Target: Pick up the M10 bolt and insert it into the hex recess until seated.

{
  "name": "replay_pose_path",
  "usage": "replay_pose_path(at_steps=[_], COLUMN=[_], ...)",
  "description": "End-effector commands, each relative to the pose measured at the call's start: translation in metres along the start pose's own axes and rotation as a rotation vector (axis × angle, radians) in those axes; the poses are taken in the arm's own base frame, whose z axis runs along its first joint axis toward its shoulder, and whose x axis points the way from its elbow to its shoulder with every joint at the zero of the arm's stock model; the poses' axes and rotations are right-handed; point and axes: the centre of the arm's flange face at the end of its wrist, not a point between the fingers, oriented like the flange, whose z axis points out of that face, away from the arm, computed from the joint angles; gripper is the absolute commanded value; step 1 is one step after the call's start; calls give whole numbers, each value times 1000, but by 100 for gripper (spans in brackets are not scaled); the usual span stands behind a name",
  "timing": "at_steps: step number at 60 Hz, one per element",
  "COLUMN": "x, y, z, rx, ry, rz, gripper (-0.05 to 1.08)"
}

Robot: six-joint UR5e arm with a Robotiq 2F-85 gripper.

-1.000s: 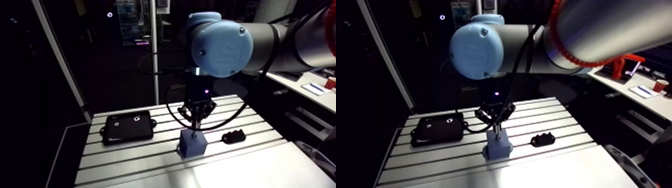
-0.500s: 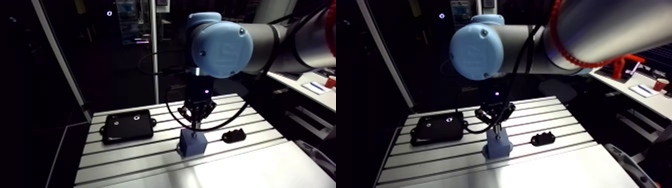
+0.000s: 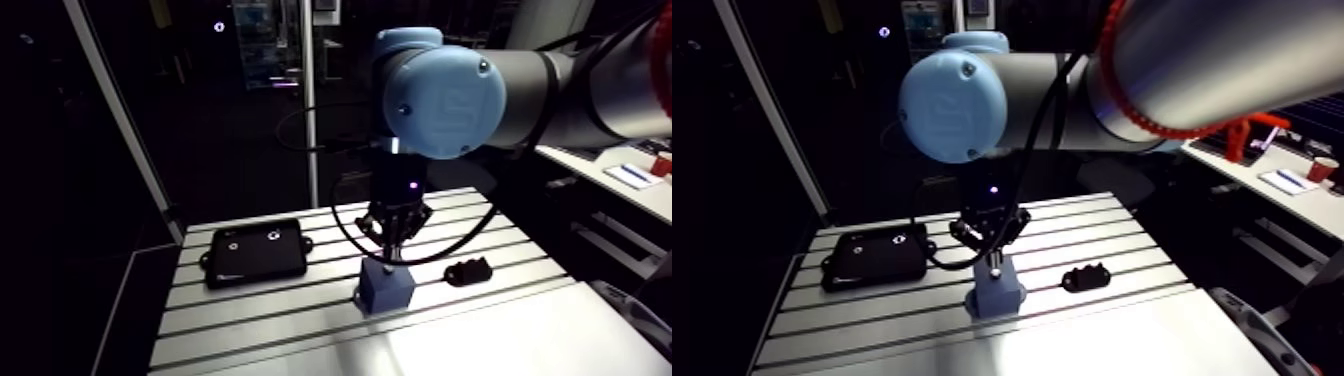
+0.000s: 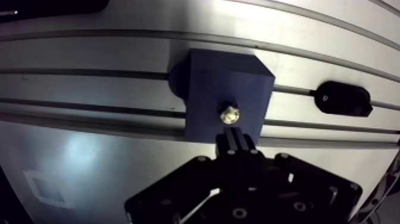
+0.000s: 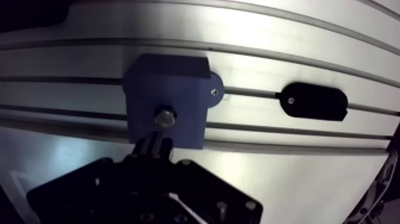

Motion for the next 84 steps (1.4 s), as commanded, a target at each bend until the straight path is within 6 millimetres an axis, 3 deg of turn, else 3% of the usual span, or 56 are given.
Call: replay_pose_path(at_steps=[1, 51, 60, 61, 62, 63, 65, 84], x=[-1, 0, 0, 0, 0, 0, 0, 5], y=[-1, 0, 1, 1, 1, 1, 1, 4], z=[1, 0, -1, -1, -1, -1, -1, -8], rx=[1, 0, 1, 0, 0, -1, -1, -15], ry=[-3, 0, 3, 3, 3, 3, 3, 35], rz=[-6, -18, -21, -20, -20, -21, -24, -141], gripper=[108, 106, 98, 89, 89, 79, 73, 70])
